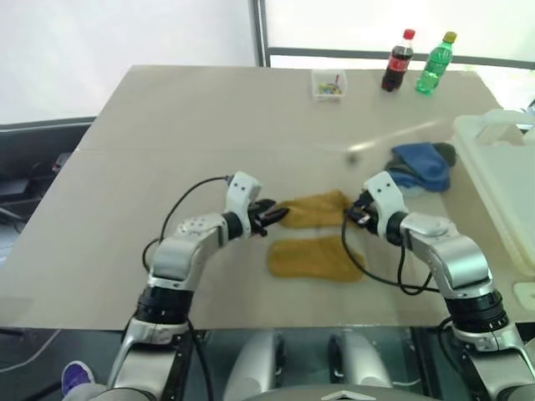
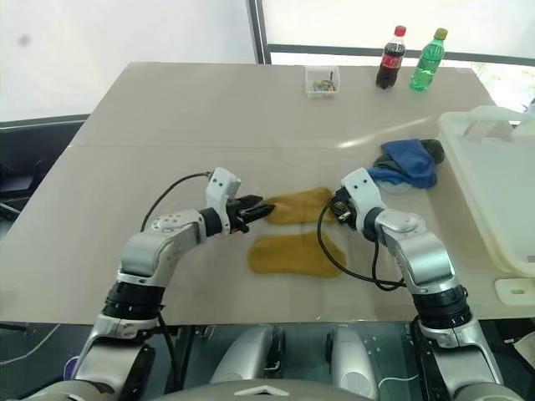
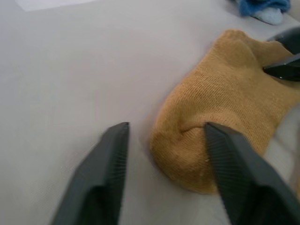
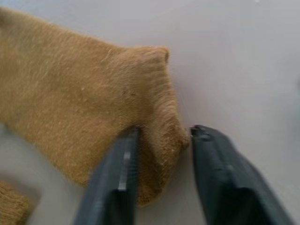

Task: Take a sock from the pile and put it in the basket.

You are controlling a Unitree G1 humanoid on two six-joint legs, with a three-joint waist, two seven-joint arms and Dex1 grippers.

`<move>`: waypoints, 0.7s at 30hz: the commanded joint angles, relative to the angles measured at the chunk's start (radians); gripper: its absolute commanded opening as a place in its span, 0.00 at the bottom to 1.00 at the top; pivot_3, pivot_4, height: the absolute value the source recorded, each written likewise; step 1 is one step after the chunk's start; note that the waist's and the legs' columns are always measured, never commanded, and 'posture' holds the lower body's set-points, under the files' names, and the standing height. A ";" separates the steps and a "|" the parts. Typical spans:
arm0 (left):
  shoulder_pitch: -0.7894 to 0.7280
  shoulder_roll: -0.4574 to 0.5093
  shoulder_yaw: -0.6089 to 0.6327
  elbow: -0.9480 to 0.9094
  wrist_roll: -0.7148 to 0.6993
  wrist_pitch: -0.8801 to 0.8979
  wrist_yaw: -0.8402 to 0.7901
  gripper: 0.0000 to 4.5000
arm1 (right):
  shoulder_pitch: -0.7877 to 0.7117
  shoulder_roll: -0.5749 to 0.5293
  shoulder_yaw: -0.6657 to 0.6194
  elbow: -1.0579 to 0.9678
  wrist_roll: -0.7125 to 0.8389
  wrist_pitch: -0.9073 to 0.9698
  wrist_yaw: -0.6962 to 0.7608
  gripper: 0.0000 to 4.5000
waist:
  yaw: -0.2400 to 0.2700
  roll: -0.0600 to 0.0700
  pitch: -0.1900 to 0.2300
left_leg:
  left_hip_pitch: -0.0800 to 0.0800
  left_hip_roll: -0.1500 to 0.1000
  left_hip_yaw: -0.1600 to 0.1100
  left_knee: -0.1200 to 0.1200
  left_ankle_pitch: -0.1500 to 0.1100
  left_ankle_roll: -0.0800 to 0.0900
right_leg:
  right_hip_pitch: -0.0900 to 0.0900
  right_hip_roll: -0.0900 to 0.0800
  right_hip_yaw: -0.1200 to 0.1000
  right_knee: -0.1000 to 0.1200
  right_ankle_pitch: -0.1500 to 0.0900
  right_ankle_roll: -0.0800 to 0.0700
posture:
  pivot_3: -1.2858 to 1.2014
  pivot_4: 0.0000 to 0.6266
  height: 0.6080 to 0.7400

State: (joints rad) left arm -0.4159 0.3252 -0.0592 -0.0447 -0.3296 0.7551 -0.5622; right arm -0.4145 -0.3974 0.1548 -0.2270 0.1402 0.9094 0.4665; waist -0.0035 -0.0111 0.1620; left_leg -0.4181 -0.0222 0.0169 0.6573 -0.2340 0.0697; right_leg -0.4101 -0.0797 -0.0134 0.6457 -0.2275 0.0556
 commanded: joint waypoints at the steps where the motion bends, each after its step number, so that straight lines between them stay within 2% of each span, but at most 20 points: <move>1: 0.002 -0.016 -0.025 0.014 0.017 -0.003 0.018 0.04 | -0.014 -0.021 0.007 0.020 -0.008 -0.045 0.018 0.00 | 0.000 0.000 0.000 | 0.000 0.000 0.000 0.000 0.000 0.000 | 0.000 0.000 0.000 0.000 0.000 0.000 | 0.52 0.24 0.91; 4: -0.019 -0.003 0.004 0.018 -0.002 -0.047 -0.020 0.02 | -0.017 -0.018 -0.040 -0.007 0.026 -0.028 0.025 0.00 | 0.000 0.000 0.000 | 0.000 0.000 0.000 0.000 0.000 0.000 | 0.000 0.000 0.001 0.001 0.000 0.000 | 0.52 0.24 0.91; 8: -0.026 0.044 0.061 -0.069 -0.116 -0.069 -0.169 0.02 | -0.031 0.002 -0.177 -0.134 0.159 0.080 0.041 0.00 | 0.000 0.000 0.000 | 0.000 0.000 0.001 0.000 0.000 0.000 | -0.001 0.000 0.001 0.001 0.000 0.000 | 0.52 0.24 0.91; 11: 0.002 0.119 0.132 -0.195 -0.300 0.069 -0.276 0.02 | -0.012 -0.023 -0.292 -0.322 0.312 0.268 0.075 0.00 | -0.003 0.000 0.001 | -0.003 0.002 0.000 0.000 0.001 -0.002 | -0.003 -0.001 0.001 0.000 0.000 0.000 | 0.52 0.24 0.91; 13: 0.013 0.156 0.155 -0.238 -0.361 0.123 -0.288 0.02 | 0.000 -0.042 -0.331 -0.393 0.368 0.351 0.075 0.00 | -0.004 0.000 0.001 | -0.004 0.003 -0.001 0.000 0.001 -0.002 | -0.003 -0.004 0.000 -0.001 0.000 0.000 | 0.52 0.24 0.91; 18: 0.124 0.269 0.197 -0.396 -0.493 0.233 -0.301 0.02 | 0.123 -0.069 -0.399 -0.592 0.477 0.507 0.058 0.00 | -0.006 0.000 0.001 | -0.004 0.002 -0.002 -0.002 0.000 0.000 | -0.002 -0.006 0.001 -0.003 0.000 -0.001 | 0.52 0.24 0.91; 21: 0.192 0.296 0.180 -0.436 -0.488 0.212 -0.301 0.02 | 0.229 -0.048 -0.390 -0.677 0.494 0.520 0.022 0.00 | -0.002 0.000 0.001 | -0.003 0.002 -0.002 -0.002 0.000 0.000 | -0.002 -0.007 0.001 -0.003 0.000 -0.001 | 0.52 0.24 0.91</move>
State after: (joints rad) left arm -0.2314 0.6070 0.1147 -0.4334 -0.8045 0.9854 -0.8562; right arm -0.2001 -0.4496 -0.2154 -0.8383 0.6150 1.4205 0.5071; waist -0.0051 -0.0110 0.1625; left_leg -0.4214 -0.0205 0.0145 0.6553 -0.2343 0.0694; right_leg -0.4116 -0.0864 -0.0123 0.6424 -0.2279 0.0548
